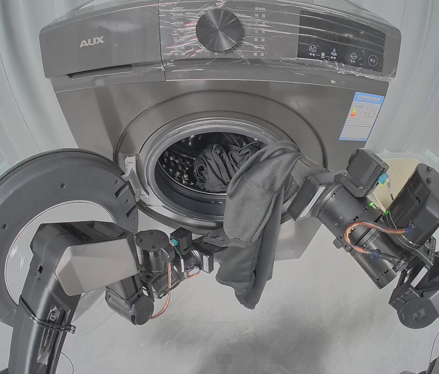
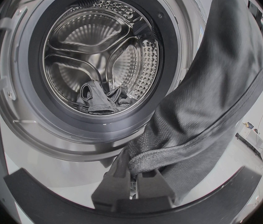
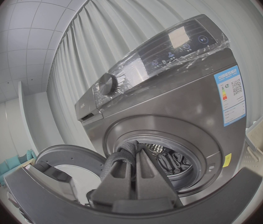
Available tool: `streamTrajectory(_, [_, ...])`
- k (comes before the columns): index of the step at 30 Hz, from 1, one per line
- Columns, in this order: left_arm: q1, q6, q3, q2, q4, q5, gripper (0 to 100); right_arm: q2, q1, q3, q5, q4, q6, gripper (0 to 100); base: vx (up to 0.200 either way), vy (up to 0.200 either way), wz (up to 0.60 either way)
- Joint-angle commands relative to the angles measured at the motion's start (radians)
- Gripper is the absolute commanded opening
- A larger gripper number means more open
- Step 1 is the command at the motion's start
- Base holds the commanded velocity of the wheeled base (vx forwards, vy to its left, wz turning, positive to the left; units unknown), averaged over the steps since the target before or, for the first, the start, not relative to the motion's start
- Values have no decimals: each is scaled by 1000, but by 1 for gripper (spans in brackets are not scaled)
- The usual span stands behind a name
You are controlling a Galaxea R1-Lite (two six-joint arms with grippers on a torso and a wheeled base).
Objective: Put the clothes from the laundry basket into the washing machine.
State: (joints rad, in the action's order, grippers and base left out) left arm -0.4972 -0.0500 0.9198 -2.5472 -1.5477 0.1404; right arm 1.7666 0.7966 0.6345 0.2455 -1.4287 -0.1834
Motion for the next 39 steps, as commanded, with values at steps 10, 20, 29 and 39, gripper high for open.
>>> streamTrajectory(10, [-21, 30, -455, 461, 0, 34, 0, -16, -96, -98, -15, 27, 15, 0, 0, 0, 0])
streamTrajectory(20, [-17, 21, -569, 680, 0, 67, 0, -19, -134, -214, -22, 28, 33, 0, 0, 0, 0])
streamTrajectory(29, [-6, 18, -476, 717, 0, 65, 0, -12, -194, -263, -48, 27, 44, 0, 0, 0, 0])
streamTrajectory(39, [17, 18, -486, 802, 0, 76, 0, -10, -255, -269, -52, 25, 48, 0, 0, 0, 0])
